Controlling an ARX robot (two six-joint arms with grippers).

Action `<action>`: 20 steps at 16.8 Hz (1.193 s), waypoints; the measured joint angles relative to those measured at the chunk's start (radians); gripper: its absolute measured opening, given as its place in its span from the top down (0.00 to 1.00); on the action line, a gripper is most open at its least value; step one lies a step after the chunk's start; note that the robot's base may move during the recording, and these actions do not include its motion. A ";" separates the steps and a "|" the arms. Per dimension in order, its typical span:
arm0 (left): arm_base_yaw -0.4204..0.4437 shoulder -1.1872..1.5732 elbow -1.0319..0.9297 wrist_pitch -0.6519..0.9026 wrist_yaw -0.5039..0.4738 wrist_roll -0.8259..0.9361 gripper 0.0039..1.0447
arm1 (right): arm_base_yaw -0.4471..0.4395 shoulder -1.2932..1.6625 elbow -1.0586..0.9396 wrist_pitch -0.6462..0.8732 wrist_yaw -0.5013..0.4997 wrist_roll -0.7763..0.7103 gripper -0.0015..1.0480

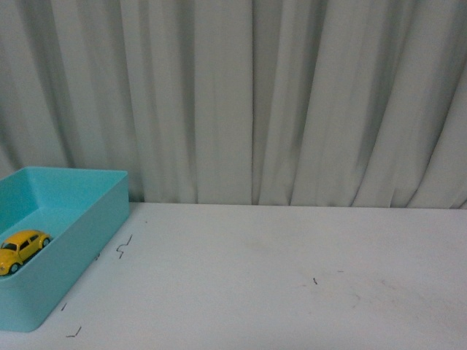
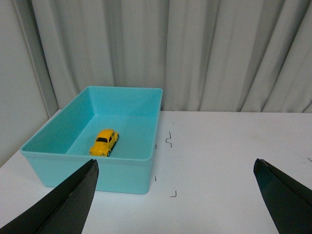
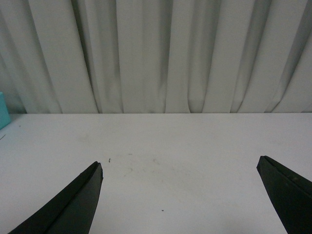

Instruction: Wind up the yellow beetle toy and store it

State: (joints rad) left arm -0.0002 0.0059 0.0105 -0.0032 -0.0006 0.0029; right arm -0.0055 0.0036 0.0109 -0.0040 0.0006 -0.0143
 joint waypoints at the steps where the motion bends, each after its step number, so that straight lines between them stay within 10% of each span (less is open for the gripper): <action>1: 0.000 0.000 0.000 0.000 0.000 0.000 0.06 | 0.000 0.000 0.000 0.000 0.000 0.000 0.06; 20: 0.000 0.000 0.000 0.000 0.000 0.000 0.06 | 0.000 -0.001 0.000 0.000 0.000 0.000 0.06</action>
State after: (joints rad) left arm -0.0002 0.0059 0.0105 -0.0036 -0.0006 0.0029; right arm -0.0055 0.0029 0.0109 -0.0040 0.0006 -0.0143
